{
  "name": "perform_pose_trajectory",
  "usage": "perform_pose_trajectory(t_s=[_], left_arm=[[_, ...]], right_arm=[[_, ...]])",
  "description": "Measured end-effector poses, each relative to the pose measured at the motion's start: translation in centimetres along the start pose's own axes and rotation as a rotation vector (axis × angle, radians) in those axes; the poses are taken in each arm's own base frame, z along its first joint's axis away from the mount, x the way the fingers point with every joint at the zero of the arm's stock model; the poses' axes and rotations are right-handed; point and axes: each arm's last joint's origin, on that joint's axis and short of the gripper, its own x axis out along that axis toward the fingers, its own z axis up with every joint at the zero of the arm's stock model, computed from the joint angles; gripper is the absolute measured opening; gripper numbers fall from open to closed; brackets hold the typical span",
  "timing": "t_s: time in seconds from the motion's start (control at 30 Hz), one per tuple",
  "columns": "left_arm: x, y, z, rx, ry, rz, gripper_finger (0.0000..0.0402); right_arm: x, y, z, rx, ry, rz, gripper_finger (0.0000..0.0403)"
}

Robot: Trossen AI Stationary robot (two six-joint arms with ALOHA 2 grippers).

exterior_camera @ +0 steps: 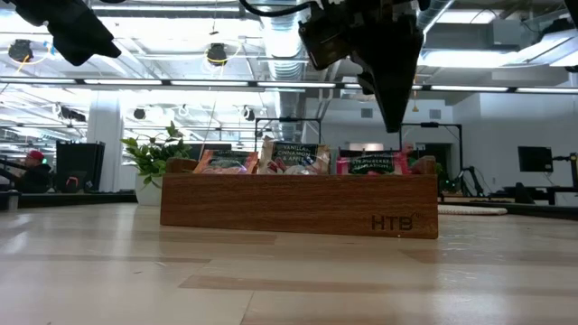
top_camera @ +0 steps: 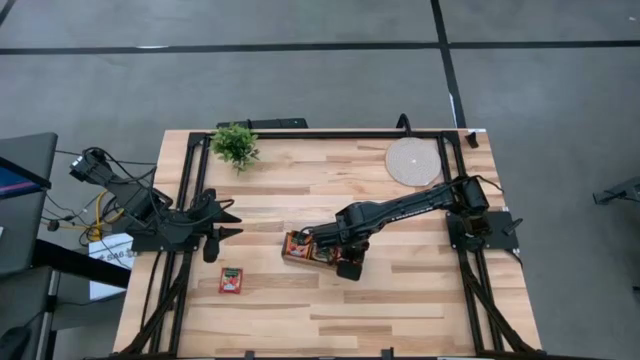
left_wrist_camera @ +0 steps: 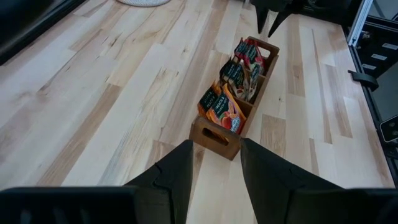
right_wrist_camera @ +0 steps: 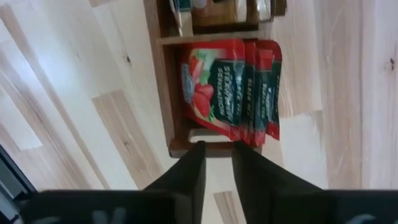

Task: Pick & Place Tea
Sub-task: Put the red tea bag into the right section of the wooden organizer

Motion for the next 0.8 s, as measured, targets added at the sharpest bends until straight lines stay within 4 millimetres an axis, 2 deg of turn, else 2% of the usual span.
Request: perform_pose_trajectory(t_s=[0.13, 0.33, 0.57, 0.67, 0.8], left_arm=[[0.0, 0.0, 0.0, 0.000, 0.000, 0.000, 0.0126], [0.0, 0.0, 0.0, -0.001, 0.011, -0.015, 0.0126], [-0.1, -0.6, -0.4, -0.036, 0.144, -0.197, 0.0126], [0.0, -0.8, -0.6, -0.081, 0.199, -0.248, 0.0126], [0.7, -1.3, -0.8, -0.088, 0.242, -0.227, 0.0126]], right_arm=[[0.0, -0.1, -0.1, 0.005, 0.009, -0.009, 0.0086], [-0.6, -0.1, -1.2, 0.016, 0.026, -0.101, 0.0079], [-3.6, 2.1, -5.0, -0.039, -0.083, -0.285, 0.0077], [-5.2, 2.8, -6.9, 0.012, -0.173, -0.365, 0.0077], [-7.0, 3.1, -9.3, 0.096, -0.250, -0.395, 0.0075]])
